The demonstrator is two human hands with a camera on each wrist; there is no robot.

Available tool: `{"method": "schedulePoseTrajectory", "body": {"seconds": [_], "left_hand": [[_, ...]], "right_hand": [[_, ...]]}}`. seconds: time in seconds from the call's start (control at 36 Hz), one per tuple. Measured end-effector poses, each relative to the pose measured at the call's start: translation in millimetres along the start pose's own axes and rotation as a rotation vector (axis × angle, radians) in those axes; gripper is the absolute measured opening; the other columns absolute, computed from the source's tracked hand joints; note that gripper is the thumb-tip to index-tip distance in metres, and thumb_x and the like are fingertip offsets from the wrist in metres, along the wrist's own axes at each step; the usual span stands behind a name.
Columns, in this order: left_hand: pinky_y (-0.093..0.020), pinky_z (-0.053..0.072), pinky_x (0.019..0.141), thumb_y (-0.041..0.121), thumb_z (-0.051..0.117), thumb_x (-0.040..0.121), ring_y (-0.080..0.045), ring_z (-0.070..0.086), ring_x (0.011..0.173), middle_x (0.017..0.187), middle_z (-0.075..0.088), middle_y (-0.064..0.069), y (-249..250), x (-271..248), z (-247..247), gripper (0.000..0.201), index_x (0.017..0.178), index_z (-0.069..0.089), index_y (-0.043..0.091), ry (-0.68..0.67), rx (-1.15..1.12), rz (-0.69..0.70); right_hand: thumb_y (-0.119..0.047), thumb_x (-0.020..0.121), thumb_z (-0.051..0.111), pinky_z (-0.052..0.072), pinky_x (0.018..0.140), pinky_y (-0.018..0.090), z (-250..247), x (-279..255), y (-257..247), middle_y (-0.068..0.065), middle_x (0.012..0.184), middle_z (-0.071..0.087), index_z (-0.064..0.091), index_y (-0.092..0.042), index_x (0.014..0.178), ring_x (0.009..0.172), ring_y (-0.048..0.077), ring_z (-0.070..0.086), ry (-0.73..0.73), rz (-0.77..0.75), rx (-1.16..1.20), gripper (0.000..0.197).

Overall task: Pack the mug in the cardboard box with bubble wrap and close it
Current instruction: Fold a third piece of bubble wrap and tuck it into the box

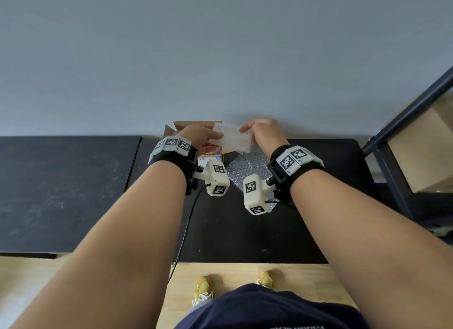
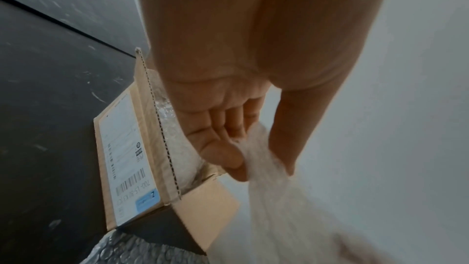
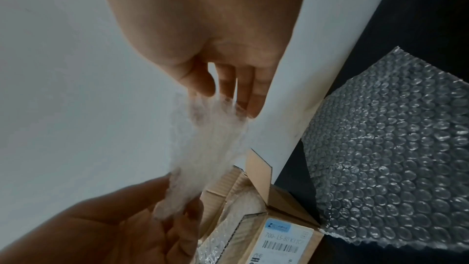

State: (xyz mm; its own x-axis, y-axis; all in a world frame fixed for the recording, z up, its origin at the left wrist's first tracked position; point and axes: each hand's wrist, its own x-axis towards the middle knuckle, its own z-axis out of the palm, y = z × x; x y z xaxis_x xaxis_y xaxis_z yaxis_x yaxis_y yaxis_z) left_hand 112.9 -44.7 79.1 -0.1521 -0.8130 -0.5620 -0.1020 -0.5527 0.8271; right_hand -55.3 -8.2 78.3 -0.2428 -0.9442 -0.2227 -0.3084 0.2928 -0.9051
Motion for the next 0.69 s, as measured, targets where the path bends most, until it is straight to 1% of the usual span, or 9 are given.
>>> {"method": "schedulePoseTrajectory", "body": {"seconds": [0.06,0.11,0.19,0.25,0.36,0.5,0.56,0.61,0.69], "left_hand": [[-0.017,0.052,0.05,-0.001,0.066,0.086,-0.014,0.065,0.069,0.098,0.07,-0.01,-2,2,-1,0.028,0.114,0.064,0.003,0.007,0.044,0.047],[-0.015,0.051,0.052,0.0,0.065,0.087,-0.009,0.065,0.063,0.088,0.071,-0.005,-3,2,0,0.02,0.106,0.067,0.006,0.002,0.094,0.08],[-0.014,0.049,0.052,0.0,0.066,0.087,-0.005,0.063,0.056,0.078,0.069,-0.002,-3,0,2,0.013,0.094,0.069,0.01,-0.002,0.115,0.123],[-0.013,0.049,0.05,0.001,0.068,0.085,-0.006,0.062,0.055,0.078,0.068,-0.003,-4,-1,2,0.012,0.095,0.07,0.008,0.031,0.118,0.149],[-0.019,0.05,0.06,0.013,0.076,0.079,-0.012,0.06,0.067,0.081,0.07,-0.003,-12,-1,-3,0.02,0.099,0.074,0.009,0.148,0.205,0.201],[-0.028,0.057,0.077,0.028,0.078,0.08,-0.013,0.065,0.076,0.088,0.071,-0.001,-17,-1,-21,0.013,0.086,0.069,0.02,0.265,0.252,0.206],[-0.028,0.056,0.074,0.032,0.074,0.082,-0.012,0.064,0.072,0.084,0.07,0.001,-17,1,-32,0.014,0.084,0.068,0.02,0.335,0.243,0.215],[-0.028,0.055,0.071,0.031,0.068,0.086,-0.012,0.06,0.066,0.077,0.069,0.003,-17,3,-46,0.014,0.082,0.068,0.017,0.425,0.269,0.226],[-0.028,0.053,0.067,0.022,0.061,0.087,-0.017,0.061,0.069,0.071,0.067,0.003,-15,8,-71,0.015,0.074,0.067,0.02,0.527,0.398,0.234]], "right_hand": [[-0.007,0.087,0.046,0.048,0.086,0.036,-4,0,-4,0.0,0.089,0.068,0.071,-0.019,0.076,0.09,0.02,0.06,0.003,-0.03,-0.004,0.03],[-0.016,0.088,0.055,0.047,0.083,0.03,-7,0,-6,0.001,0.102,0.068,0.072,-0.015,0.098,0.097,0.018,0.06,-0.014,-0.051,-0.032,0.019],[-0.022,0.085,0.069,0.042,0.084,0.023,-11,2,-4,-0.002,0.112,0.063,0.065,-0.016,0.12,0.102,0.013,0.059,-0.107,-0.07,-0.117,0.036],[-0.02,0.084,0.072,0.042,0.086,0.022,-10,3,-3,0.002,0.117,0.063,0.062,-0.014,0.126,0.101,0.014,0.058,-0.179,-0.09,-0.207,0.043],[-0.018,0.083,0.075,0.039,0.084,0.021,-2,5,1,0.002,0.117,0.065,0.063,-0.009,0.124,0.096,0.011,0.056,-0.212,-0.097,-0.262,0.044],[-0.015,0.08,0.075,0.048,0.085,0.028,18,3,-4,0.002,0.098,0.065,0.069,-0.008,0.108,0.095,0.019,0.062,-0.168,-0.095,-0.247,0.03],[-0.015,0.077,0.075,0.053,0.089,0.039,29,4,-9,0.011,0.101,0.07,0.068,-0.001,0.099,0.096,0.028,0.066,-0.115,-0.111,-0.284,0.027],[-0.015,0.076,0.073,0.055,0.085,0.044,38,6,-15,0.018,0.101,0.07,0.067,0.005,0.099,0.092,0.034,0.066,-0.068,-0.127,-0.297,0.031],[-0.015,0.078,0.071,0.05,0.074,0.032,51,13,-24,0.005,0.091,0.066,0.067,-0.002,0.097,0.083,0.021,0.061,-0.019,-0.134,-0.318,0.023]]}}
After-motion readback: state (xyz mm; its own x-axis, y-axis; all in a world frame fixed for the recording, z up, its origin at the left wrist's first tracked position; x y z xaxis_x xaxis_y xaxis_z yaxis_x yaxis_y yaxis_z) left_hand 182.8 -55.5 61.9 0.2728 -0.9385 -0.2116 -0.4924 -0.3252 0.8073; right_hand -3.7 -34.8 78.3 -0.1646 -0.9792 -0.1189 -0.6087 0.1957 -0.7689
